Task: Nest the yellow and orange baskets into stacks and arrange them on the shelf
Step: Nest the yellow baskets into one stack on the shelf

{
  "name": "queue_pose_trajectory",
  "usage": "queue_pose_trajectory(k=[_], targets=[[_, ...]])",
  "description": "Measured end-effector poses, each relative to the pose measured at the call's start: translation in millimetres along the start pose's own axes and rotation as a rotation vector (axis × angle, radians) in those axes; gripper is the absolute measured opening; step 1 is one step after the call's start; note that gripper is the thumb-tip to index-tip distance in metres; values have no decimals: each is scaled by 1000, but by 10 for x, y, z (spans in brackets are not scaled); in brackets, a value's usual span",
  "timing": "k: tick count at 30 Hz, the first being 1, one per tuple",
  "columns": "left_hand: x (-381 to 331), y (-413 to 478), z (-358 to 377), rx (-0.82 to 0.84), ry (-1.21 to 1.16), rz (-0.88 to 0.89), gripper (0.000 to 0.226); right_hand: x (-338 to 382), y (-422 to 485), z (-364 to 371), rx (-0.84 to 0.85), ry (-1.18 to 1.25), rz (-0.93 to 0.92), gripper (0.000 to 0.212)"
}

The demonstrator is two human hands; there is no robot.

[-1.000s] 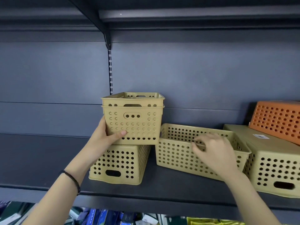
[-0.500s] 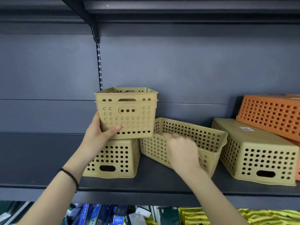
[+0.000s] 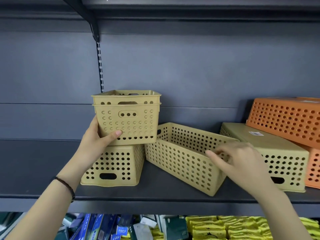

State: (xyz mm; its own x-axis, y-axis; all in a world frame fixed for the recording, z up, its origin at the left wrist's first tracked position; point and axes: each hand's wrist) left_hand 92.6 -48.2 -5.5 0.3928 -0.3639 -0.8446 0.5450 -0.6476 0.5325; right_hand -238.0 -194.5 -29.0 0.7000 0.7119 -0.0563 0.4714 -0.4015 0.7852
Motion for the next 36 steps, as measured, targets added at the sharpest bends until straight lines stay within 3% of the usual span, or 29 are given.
queue_pose_trajectory(k=[2,8,15,18,21,23,27,31,36], targets=[[-23,-15,29,-11,-6,6,52,-95,-81,117,-4,50,-29,65],[-35,-29,60,-34,37,25,49,166,-25,365,-240,-9,-4,57],[-51,-52,133,-72,49,27,52,836,85,518,-156,-8,19,68],[-50,-65,176,-80,55,31,53,1163,101,583,-114,128,-67,49],[-66,-84,193,-82,62,38,53,1265,146,587,-267,401,-16,29],[-92,-101,196,-85,63,51,53,1240,248,483,-249,515,141,42],[-134,-188,282,-95,96,133,53,1122,569,330,101,658,286,83],[-171,-248,449,-61,92,213,59,1031,816,277,30,873,306,67],[-163,-246,691,5,21,214,63,793,783,152,-96,921,340,68]])
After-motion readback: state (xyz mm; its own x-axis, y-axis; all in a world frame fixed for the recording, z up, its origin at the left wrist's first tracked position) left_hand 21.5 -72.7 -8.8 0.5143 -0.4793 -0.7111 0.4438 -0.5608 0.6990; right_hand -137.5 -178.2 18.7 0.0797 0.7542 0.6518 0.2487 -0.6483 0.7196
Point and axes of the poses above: each hand's wrist, its own y-axis towards the middle knuckle, its own z-axis out of the palm, x = y × z, and after that the axes turned 11 degrees about -y, right-handed
